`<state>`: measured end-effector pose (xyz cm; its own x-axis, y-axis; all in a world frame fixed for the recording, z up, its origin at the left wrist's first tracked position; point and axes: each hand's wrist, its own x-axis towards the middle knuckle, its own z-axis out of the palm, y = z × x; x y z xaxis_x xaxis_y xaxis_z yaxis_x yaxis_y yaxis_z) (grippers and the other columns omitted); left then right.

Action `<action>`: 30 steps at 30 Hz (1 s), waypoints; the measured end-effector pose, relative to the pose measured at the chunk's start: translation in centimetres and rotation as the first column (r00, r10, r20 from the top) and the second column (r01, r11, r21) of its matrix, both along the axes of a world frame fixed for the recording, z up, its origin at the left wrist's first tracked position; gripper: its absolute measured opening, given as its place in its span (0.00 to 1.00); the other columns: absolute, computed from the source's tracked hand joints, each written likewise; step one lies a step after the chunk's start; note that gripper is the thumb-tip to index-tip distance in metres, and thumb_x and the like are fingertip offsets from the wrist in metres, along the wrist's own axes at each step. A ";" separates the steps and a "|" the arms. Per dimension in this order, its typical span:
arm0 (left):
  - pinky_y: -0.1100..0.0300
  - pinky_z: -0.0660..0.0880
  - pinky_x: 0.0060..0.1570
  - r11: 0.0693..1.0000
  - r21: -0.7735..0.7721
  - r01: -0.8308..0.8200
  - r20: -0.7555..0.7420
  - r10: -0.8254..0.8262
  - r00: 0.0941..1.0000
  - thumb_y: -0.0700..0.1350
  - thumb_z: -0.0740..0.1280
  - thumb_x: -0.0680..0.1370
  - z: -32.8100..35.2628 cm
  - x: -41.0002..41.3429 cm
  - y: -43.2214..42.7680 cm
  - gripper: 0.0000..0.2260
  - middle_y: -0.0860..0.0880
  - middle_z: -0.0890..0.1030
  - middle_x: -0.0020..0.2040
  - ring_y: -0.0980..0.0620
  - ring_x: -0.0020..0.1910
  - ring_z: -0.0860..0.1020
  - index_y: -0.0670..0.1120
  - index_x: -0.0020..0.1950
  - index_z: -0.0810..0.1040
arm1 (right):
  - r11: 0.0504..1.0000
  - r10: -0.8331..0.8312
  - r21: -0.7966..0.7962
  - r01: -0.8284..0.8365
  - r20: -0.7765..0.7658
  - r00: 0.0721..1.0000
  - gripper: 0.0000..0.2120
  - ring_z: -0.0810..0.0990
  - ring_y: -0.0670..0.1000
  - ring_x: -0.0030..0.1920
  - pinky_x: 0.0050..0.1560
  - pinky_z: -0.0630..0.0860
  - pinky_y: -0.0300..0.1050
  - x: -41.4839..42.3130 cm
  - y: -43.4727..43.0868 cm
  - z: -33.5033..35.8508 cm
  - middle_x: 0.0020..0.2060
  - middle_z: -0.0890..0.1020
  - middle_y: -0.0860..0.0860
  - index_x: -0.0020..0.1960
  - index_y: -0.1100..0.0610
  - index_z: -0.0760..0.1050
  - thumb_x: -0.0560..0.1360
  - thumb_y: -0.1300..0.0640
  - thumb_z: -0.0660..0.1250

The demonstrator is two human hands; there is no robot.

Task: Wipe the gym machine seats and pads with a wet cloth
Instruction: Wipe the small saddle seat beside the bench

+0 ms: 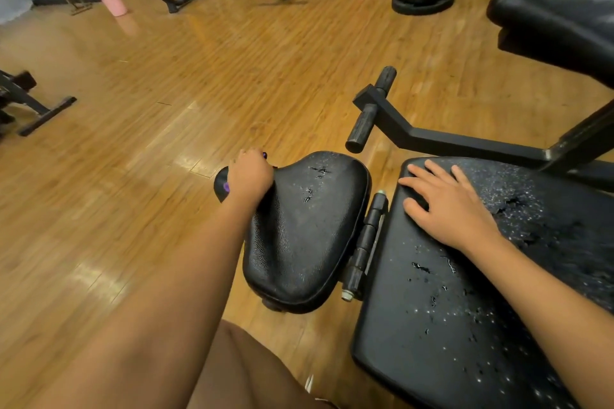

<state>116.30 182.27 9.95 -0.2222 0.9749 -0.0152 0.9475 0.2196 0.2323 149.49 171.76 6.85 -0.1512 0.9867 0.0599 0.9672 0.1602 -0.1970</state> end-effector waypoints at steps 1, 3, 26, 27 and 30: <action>0.47 0.69 0.48 0.999 -0.021 -0.036 0.001 0.036 0.999 0.36 0.58 0.77 0.2 0.2 0.0 0.07 0.40 0.77 0.52 0.37 0.54 0.75 0.45 0.48 0.74 | 1.000 -0.001 0.000 0.001 0.001 1.000 0.23 0.51 0.47 0.79 0.78 0.44 0.55 0.0 0.0 -0.1 0.77 0.61 0.43 0.74 0.43 0.66 0.80 0.43 0.53; 0.47 0.66 0.43 0.997 0.077 -0.023 -0.022 0.025 0.999 0.37 0.58 0.78 0.0 0.8 -1.5 0.09 0.40 0.76 0.53 0.37 0.54 0.75 0.43 0.53 0.76 | 1.000 0.000 -0.008 0.000 0.005 1.000 0.23 0.51 0.47 0.79 0.78 0.43 0.55 0.0 -0.1 -0.1 0.77 0.61 0.43 0.74 0.43 0.65 0.80 0.42 0.53; 0.50 0.58 0.74 0.724 0.074 0.686 0.014 -0.689 0.725 0.40 0.55 0.84 -2.3 8.5 -8.9 0.21 0.41 0.63 0.78 0.43 0.77 0.60 0.39 0.77 0.62 | 1.000 -0.002 -0.007 0.002 0.013 1.000 0.23 0.51 0.47 0.79 0.78 0.44 0.56 -0.2 -0.2 0.0 0.77 0.61 0.43 0.74 0.42 0.66 0.80 0.42 0.53; 0.48 0.59 0.74 0.729 0.062 0.681 0.013 -0.683 0.730 0.39 0.55 0.84 -2.2 9.2 -8.3 0.21 0.40 0.62 0.78 0.43 0.77 0.60 0.39 0.77 0.62 | 1.000 -0.006 -0.007 0.006 0.010 1.000 0.23 0.51 0.47 0.79 0.78 0.44 0.56 -0.1 -0.1 0.0 0.77 0.61 0.43 0.74 0.43 0.66 0.80 0.43 0.53; 0.52 0.53 0.75 0.723 0.017 0.691 0.018 -0.691 0.722 0.41 0.55 0.85 -2.1 8.2 -9.0 0.23 0.43 0.57 0.80 0.45 0.79 0.55 0.41 0.80 0.57 | 1.000 -0.001 -0.016 0.002 0.020 1.000 0.23 0.51 0.48 0.79 0.78 0.44 0.56 0.1 -0.2 0.2 0.77 0.61 0.43 0.74 0.43 0.65 0.80 0.43 0.53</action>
<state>124.51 173.29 7.81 0.5136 0.8580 -0.0027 0.8304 -0.4963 0.2530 149.58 171.57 7.04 -0.1507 0.9877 0.0408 0.9712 0.1557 -0.1804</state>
